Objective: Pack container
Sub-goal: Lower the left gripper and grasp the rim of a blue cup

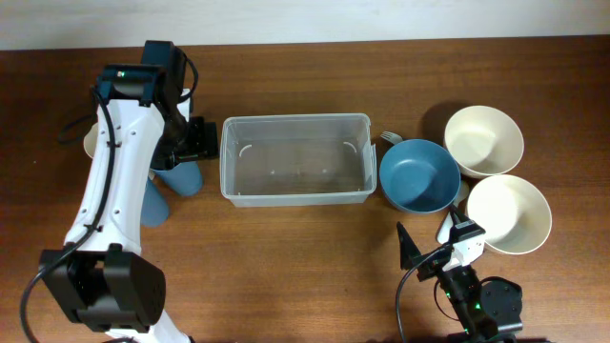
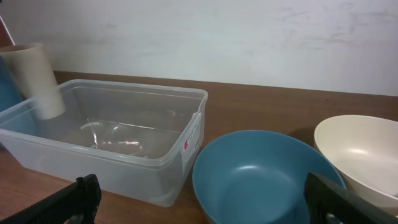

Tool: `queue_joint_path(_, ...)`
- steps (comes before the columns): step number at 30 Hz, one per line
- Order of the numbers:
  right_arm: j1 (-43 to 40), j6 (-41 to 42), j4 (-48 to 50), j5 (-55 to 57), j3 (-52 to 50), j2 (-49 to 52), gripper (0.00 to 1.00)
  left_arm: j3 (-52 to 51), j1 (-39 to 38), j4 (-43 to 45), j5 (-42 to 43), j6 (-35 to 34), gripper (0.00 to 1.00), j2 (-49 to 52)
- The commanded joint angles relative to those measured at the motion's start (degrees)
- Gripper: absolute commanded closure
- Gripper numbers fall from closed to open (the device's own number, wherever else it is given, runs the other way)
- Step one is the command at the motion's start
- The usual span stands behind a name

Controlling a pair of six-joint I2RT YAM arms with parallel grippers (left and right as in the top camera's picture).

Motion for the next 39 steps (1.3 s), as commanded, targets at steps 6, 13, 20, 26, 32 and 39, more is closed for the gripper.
queue_joint_path(6, 0.39, 0.46, 0.02, 0.15, -0.5, -0.37, 0.01, -0.44, -0.2, 3.61, 0.61, 0.24, 0.11, 1.49)
queue_joint_path(13, 0.39, 0.46, 0.02, 0.15, -0.5, -0.37, 0.01, -0.44, -0.2, 4.52, 0.57, 1.01, 0.17, 5.14)
queue_joint_path(20, 0.39, 0.44, 0.02, 0.13, -0.5, -0.37, 0.01, -0.44, -0.2, 4.96, 0.59, 1.01, 0.25, 7.89)
queue_joint_path(26, 0.39, 0.46, 0.02, 0.15, -0.5, -0.37, 0.01, -0.44, -0.17, 6.62, 0.59, 0.98, 0.31, 7.91)
queue_joint_path(32, 0.39, 0.44, 0.02, 0.15, -0.5, -0.39, 0.01, -0.7, -0.17, 7.87, 0.55, 0.98, 0.41, 7.91)
queue_joint_path(39, 0.39, 0.46, 0.02, 0.15, -0.5, -0.37, 0.01, -0.76, -0.17, 8.09, -1.4, 0.96, 0.43, 7.91)
